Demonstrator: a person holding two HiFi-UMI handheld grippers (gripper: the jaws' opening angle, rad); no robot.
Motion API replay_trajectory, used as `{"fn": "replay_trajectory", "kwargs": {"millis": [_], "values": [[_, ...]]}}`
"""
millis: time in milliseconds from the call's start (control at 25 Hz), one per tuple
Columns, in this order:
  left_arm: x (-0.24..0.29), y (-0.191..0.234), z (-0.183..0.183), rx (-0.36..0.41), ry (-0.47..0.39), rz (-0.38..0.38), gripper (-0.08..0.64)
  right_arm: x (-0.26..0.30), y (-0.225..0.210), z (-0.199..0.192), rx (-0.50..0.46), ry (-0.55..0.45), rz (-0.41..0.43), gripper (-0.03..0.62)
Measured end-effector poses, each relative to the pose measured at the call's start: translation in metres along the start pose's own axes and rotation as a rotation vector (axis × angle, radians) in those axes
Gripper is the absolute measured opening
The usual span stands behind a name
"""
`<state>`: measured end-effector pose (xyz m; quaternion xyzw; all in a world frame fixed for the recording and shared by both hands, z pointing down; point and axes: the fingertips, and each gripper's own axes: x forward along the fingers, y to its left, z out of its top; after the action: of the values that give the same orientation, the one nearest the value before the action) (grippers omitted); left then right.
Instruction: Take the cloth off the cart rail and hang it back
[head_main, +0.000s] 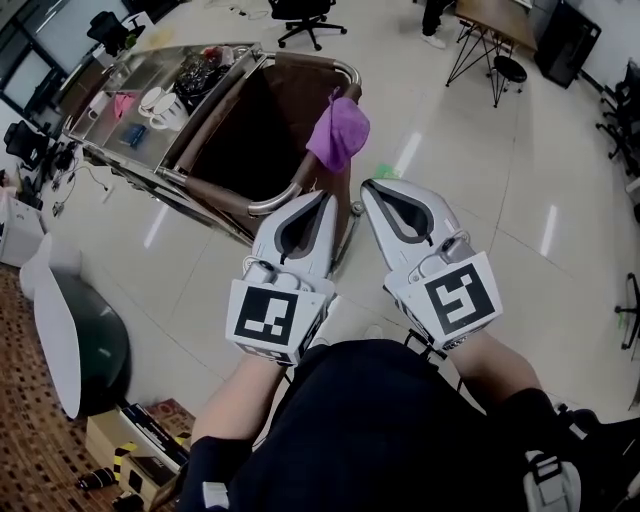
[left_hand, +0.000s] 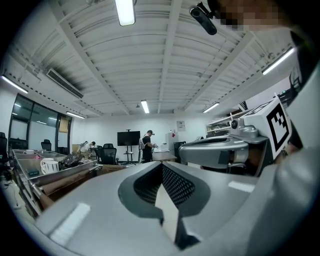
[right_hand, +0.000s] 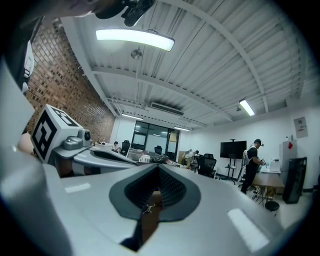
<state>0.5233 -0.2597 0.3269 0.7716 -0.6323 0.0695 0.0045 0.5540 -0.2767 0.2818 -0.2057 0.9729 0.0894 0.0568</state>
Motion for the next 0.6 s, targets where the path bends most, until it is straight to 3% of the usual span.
{"fn": "replay_trajectory", "kwargs": {"millis": [480,600], "values": [[-0.043,0.014,-0.004,0.03,-0.046,-0.076,-0.005,0.006,0.057,0.005,-0.012,0.017,-0.049,0.0],[-0.053,0.02,0.008,0.105,-0.177,-0.1,-0.005,0.005,0.07,0.008,-0.02,0.022,-0.066,0.0]]}}
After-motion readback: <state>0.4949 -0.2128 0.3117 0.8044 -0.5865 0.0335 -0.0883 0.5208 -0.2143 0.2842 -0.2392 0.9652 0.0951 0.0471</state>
